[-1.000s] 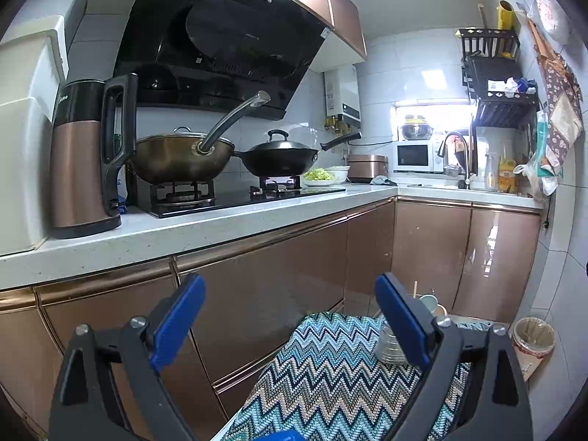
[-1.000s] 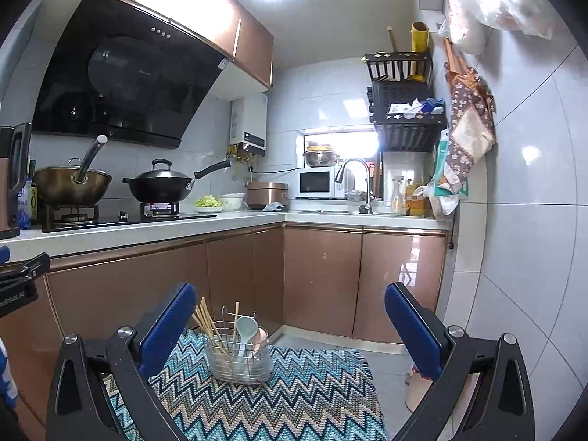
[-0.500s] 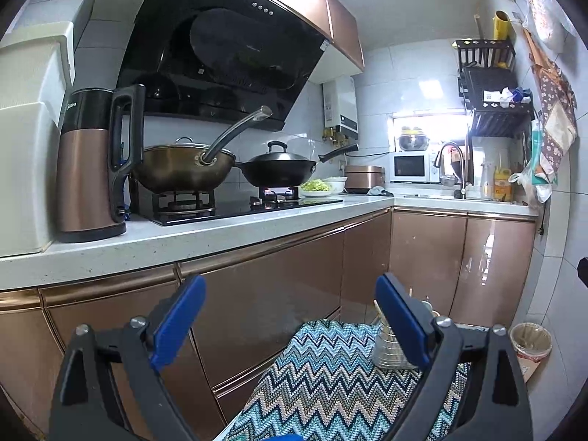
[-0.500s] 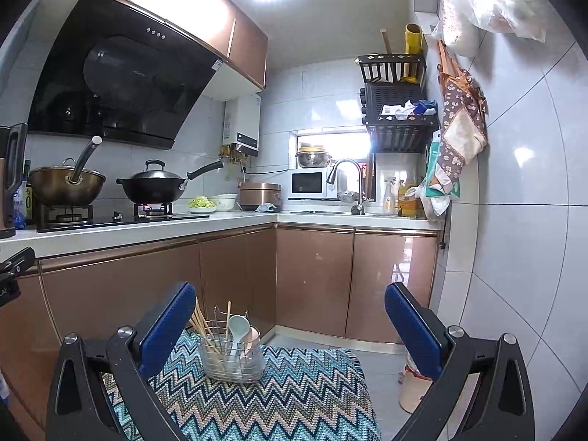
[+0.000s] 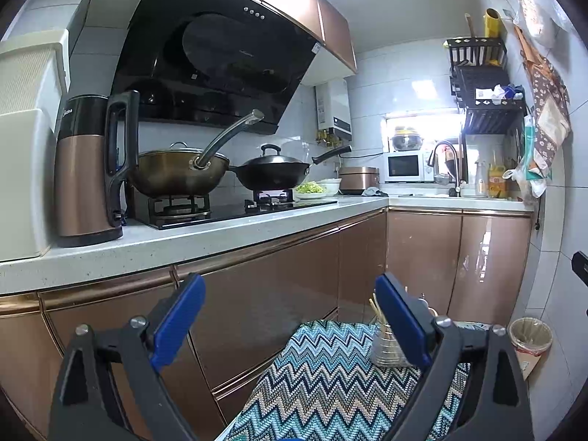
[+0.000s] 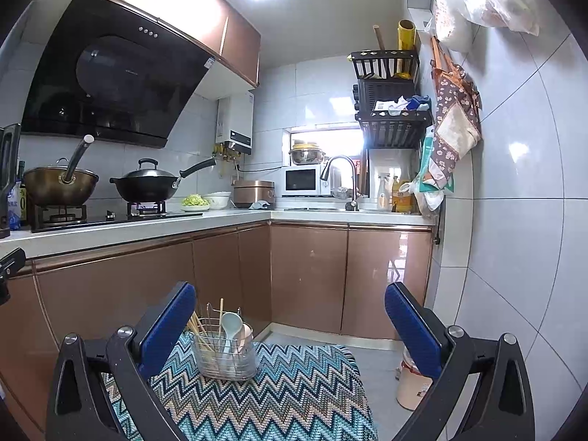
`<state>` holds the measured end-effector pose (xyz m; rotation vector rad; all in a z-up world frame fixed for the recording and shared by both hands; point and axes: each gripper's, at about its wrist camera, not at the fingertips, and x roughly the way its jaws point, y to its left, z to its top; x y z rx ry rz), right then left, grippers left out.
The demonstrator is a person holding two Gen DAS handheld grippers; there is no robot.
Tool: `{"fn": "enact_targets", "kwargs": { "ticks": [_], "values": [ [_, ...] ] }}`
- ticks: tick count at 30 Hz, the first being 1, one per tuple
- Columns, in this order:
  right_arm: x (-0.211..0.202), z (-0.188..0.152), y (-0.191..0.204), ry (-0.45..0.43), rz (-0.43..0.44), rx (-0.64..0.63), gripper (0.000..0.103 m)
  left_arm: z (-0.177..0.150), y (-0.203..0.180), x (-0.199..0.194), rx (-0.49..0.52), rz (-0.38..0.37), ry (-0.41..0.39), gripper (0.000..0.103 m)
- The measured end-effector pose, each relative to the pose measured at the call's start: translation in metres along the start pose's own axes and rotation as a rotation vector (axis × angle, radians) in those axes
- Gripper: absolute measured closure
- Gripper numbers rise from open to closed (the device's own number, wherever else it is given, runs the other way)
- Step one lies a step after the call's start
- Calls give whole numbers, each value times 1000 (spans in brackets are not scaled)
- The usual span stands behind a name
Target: Organize utensils
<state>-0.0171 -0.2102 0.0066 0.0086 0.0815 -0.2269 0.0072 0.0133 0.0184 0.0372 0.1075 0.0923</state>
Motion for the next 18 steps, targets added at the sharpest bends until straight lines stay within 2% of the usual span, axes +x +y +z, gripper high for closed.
{"fn": "enact_targets", "kwargs": {
  "ticks": [18],
  "values": [
    [11,-11,-8,-3,-70,-25,0,-12,-3,12,-15,18,20,9]
  ]
}}
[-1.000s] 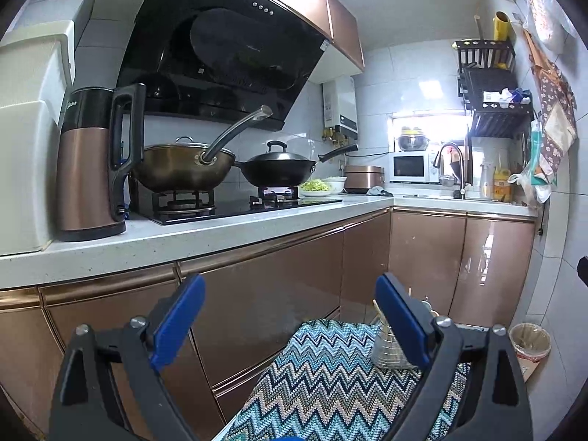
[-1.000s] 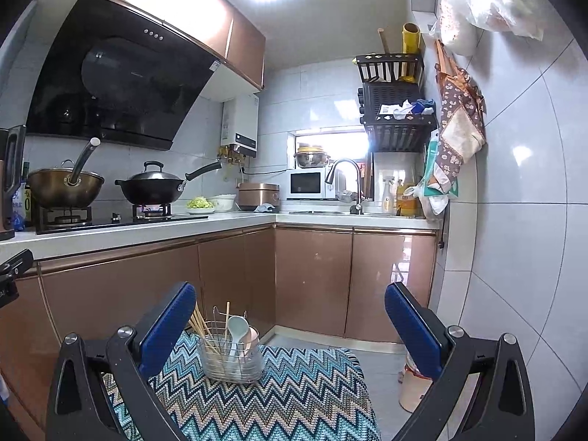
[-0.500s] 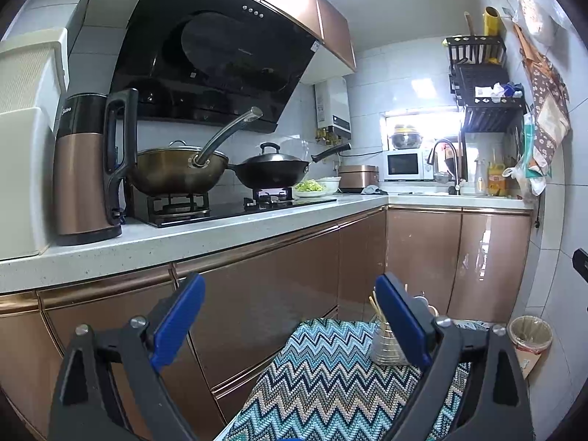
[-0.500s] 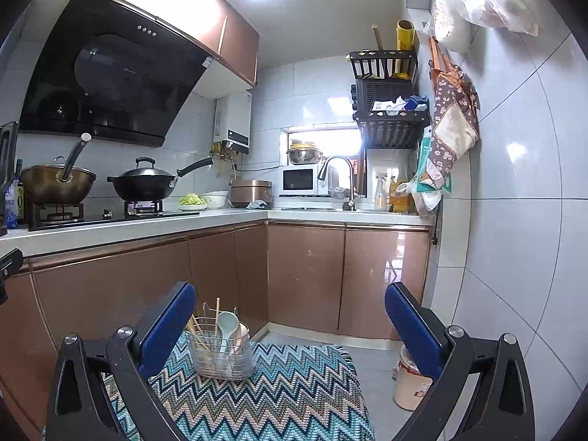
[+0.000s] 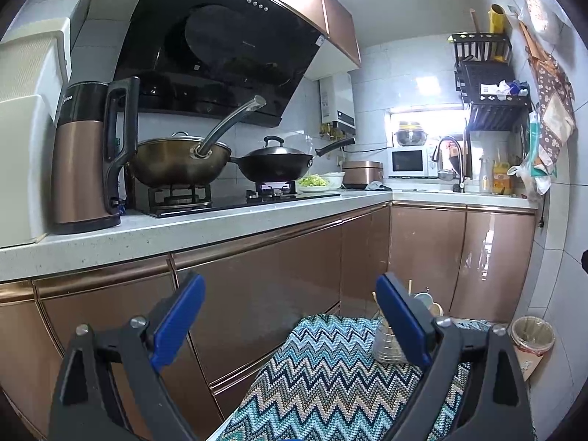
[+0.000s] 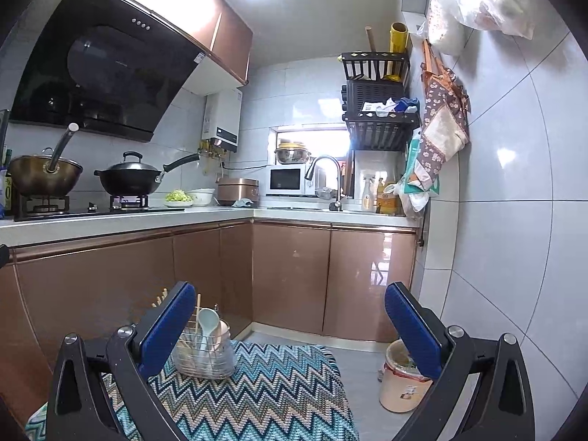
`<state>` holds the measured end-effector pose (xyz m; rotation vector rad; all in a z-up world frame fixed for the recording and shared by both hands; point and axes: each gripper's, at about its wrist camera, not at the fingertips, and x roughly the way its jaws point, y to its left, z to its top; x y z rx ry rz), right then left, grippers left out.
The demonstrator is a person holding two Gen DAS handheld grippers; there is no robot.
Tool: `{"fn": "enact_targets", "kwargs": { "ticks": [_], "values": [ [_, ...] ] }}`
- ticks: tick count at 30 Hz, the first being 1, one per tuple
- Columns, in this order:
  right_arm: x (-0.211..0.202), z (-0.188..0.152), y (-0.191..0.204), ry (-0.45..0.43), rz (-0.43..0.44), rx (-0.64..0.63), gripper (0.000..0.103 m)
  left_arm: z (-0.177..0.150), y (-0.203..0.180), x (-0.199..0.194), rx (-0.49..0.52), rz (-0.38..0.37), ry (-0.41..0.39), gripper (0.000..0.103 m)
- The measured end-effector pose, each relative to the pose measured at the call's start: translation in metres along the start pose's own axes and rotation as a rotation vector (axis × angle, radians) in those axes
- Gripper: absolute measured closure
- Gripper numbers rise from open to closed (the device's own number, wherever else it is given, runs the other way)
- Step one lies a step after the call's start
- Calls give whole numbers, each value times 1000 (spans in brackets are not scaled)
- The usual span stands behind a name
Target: Organize utensils
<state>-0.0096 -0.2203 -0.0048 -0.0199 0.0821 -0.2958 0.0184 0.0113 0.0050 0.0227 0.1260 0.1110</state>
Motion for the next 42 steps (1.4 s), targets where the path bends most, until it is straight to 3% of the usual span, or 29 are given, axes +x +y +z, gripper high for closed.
{"fn": "enact_targets", "kwargs": {
  "ticks": [42],
  "values": [
    [14,-8,-6,17,-29,9,0,-3,0,4,-32,12,10,9]
  ]
}}
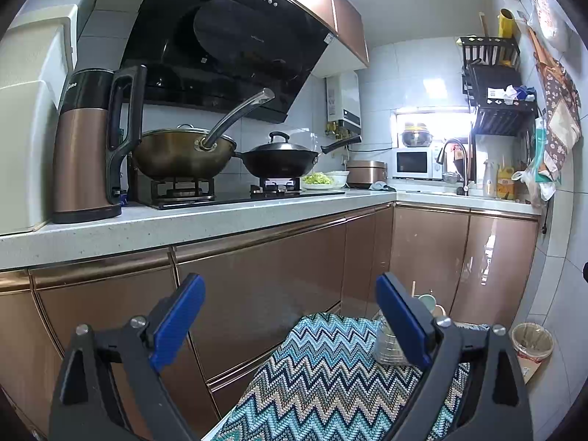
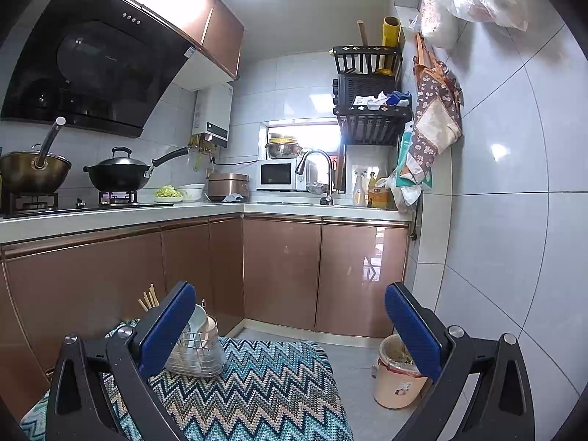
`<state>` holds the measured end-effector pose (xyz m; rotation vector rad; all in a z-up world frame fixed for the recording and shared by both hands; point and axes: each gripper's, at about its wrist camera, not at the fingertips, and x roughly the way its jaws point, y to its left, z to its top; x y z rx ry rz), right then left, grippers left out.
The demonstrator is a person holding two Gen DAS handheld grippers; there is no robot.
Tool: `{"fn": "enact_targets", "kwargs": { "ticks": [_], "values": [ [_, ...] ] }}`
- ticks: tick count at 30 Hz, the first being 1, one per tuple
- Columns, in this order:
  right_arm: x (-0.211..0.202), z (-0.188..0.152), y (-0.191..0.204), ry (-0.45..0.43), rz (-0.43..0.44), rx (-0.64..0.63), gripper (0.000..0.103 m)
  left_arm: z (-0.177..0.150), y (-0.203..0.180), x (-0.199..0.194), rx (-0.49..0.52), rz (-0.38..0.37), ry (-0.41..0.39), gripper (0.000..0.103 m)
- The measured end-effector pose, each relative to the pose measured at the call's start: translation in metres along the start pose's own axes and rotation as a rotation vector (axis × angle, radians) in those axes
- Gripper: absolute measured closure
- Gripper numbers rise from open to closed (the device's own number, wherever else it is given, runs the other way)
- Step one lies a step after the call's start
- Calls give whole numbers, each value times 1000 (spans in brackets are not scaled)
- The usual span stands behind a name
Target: Organize utensils
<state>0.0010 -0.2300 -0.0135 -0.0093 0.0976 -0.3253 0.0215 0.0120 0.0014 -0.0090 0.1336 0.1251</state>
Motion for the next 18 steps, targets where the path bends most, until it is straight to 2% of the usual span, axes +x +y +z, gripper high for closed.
{"fn": "enact_targets", "kwargs": {
  "ticks": [18],
  "values": [
    [2,-3,1,10,3,-11,0,-6,2,0,-3,2,7,9]
  ]
}}
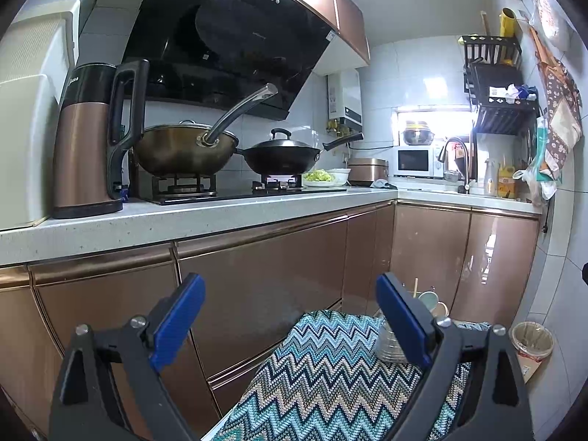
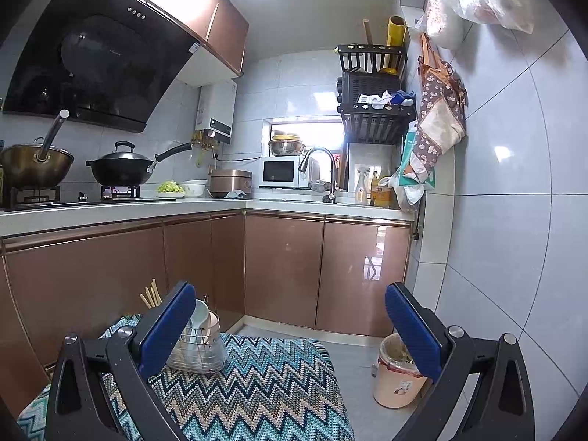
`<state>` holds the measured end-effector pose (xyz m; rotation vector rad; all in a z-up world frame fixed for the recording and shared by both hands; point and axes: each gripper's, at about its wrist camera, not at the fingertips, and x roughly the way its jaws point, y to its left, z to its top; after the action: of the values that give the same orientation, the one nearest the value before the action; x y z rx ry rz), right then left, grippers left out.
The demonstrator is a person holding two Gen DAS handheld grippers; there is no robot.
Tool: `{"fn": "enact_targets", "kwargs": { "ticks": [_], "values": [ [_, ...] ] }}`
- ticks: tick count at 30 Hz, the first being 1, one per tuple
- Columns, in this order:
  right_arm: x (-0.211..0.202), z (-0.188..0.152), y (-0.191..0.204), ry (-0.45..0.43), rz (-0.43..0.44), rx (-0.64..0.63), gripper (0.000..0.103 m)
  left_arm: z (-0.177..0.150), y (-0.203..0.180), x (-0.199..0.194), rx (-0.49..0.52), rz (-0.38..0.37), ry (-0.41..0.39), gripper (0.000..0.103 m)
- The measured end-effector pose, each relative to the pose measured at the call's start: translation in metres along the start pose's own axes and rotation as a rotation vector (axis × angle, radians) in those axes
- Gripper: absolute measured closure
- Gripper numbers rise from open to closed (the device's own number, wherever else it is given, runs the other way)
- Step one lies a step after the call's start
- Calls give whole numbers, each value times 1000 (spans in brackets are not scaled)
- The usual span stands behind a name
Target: Organize utensils
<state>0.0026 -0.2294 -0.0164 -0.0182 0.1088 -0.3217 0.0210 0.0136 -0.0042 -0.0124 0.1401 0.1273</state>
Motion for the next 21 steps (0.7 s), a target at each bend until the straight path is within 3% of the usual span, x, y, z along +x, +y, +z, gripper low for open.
{"fn": "enact_targets", "kwargs": {
  "ticks": [21],
  "values": [
    [4,-2,-4,7,8,-6,0,-3,1,-2,22,17,-10,9]
  ]
}}
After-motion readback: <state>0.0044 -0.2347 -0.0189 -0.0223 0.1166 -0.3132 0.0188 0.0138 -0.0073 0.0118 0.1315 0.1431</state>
